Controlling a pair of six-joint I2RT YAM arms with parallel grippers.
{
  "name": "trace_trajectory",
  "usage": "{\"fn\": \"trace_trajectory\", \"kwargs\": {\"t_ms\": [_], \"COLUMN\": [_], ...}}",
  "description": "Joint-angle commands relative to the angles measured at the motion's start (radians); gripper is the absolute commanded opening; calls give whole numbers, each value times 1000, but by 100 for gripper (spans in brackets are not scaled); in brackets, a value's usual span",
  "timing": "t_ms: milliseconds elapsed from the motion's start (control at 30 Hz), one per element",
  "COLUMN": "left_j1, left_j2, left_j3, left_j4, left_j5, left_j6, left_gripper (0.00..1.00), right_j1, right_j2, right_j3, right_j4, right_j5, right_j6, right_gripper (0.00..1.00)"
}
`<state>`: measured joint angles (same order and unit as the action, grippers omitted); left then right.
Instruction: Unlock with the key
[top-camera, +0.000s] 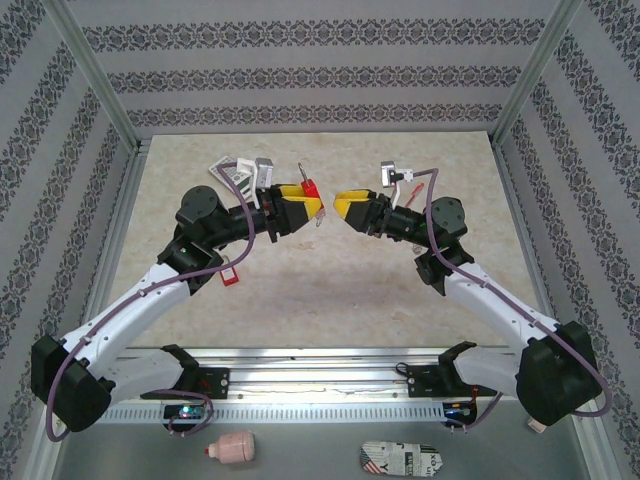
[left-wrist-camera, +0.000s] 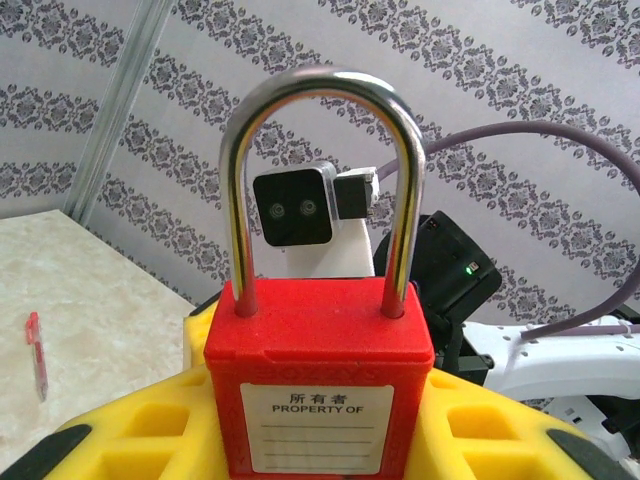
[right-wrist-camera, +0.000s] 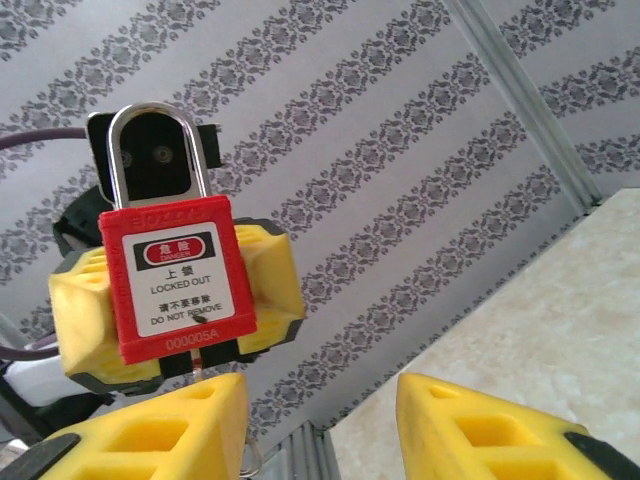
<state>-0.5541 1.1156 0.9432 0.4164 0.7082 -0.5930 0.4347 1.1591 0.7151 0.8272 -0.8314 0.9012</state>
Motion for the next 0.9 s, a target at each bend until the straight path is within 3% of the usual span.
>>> {"fn": "trace_trajectory", "kwargs": {"t_ms": [0,467,633,867], "left_j1": [11,12,12,13], "left_j2": [-4,3,9,9], "left_j3": [42,39,29,12], "left_j4": [104,119,148,181], "left_j5": [27,34,45,60], "left_j6": [28,22,4,-9], "left_gripper": [0,0,0,0], "right_j1": [11,93,96,93], "right_j2": [-2,63,74,106], "right_j3": [15,18,30,53], "right_j4": [118,212,234,295], "right_j5": [-48,-46,-43,-60], "right_j6": [66,110,121,171], "right_gripper": [45,44,35,10]}}
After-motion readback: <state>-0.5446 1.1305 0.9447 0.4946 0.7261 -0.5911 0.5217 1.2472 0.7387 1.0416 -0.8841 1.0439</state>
